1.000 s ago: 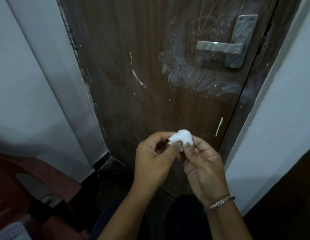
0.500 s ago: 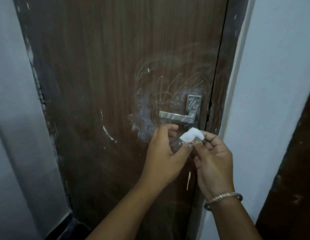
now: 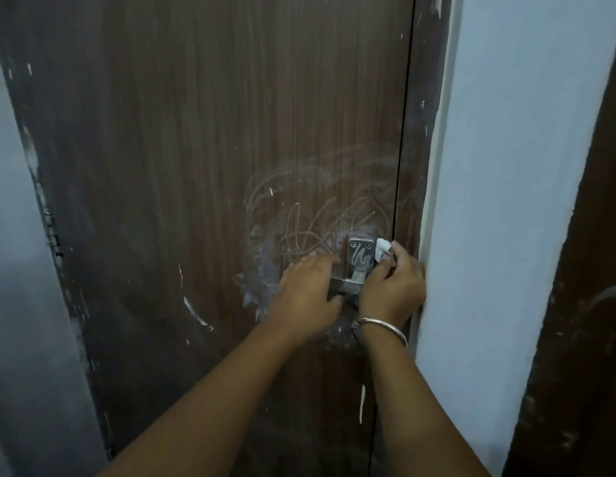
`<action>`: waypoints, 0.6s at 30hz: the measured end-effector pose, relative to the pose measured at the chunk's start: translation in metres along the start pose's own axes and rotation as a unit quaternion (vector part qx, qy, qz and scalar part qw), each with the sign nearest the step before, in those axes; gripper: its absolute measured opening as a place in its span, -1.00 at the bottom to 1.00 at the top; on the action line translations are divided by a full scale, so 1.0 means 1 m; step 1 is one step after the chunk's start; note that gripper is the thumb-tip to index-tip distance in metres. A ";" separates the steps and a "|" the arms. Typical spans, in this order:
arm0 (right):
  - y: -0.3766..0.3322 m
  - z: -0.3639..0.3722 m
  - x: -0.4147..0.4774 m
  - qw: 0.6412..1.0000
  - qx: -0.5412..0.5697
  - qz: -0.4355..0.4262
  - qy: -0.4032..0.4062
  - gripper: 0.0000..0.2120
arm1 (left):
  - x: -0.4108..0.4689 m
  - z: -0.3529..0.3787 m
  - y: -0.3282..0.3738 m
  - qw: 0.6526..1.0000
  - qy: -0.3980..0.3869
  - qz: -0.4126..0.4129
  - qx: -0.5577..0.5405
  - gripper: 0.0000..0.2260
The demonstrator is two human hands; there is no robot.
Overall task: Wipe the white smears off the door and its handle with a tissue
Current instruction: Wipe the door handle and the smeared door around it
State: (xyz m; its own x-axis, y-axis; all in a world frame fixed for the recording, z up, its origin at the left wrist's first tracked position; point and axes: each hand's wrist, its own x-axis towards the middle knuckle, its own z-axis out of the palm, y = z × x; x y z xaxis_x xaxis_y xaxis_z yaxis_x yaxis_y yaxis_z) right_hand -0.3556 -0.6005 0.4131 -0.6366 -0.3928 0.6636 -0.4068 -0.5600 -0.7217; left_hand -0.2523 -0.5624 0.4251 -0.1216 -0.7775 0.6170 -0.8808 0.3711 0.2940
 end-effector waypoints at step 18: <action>0.013 0.005 0.012 0.987 -0.112 -0.012 -0.115 -0.78 | 0.006 0.010 -0.023 0.999 -0.048 0.002 0.016 -0.60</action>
State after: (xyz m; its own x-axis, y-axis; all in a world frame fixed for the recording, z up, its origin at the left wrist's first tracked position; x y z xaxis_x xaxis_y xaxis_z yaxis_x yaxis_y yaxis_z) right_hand -0.3652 -0.6155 0.4127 -0.4702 -0.5502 0.6901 -0.5716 -0.4060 -0.7131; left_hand -0.2368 -0.5807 0.4150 -0.1669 -0.8216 0.5451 -0.8940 0.3592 0.2677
